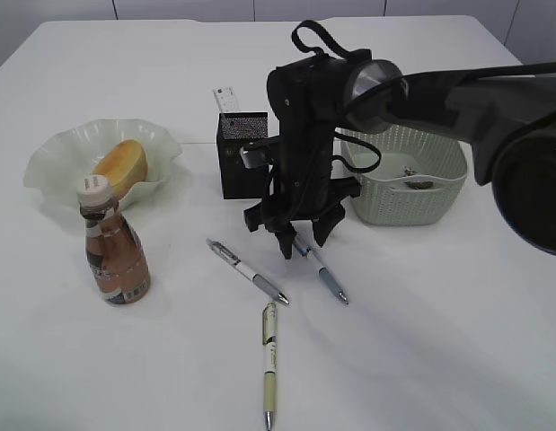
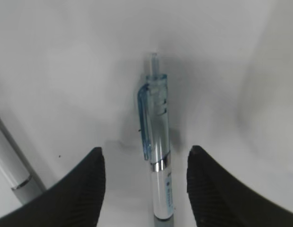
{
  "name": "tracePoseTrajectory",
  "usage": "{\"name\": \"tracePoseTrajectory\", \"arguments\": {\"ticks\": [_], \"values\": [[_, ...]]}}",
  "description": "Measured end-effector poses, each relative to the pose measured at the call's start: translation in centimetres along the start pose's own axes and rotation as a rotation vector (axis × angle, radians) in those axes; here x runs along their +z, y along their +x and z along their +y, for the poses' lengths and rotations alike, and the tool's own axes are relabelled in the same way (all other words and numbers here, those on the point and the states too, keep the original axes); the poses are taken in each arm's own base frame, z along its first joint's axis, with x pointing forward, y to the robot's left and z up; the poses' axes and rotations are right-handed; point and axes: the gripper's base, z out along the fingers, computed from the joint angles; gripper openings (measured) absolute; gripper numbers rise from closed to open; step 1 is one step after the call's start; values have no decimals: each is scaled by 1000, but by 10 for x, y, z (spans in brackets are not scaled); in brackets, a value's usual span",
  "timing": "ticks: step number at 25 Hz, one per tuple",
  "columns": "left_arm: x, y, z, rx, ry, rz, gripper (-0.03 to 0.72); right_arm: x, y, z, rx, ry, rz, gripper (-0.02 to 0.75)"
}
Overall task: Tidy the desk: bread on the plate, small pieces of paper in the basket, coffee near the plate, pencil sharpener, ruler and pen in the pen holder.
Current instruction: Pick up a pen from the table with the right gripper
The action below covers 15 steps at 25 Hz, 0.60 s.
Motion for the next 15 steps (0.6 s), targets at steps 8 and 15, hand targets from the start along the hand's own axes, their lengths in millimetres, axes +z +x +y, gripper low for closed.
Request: {"name": "tracePoseTrajectory", "arguments": {"ticks": [8,15], "values": [[0,0,0,0,0,-2,505,15,-2,1,5,2,18,386],[0,-2,0,0,2,-27,505,15,-2,-2,9,3,20,313]]}}
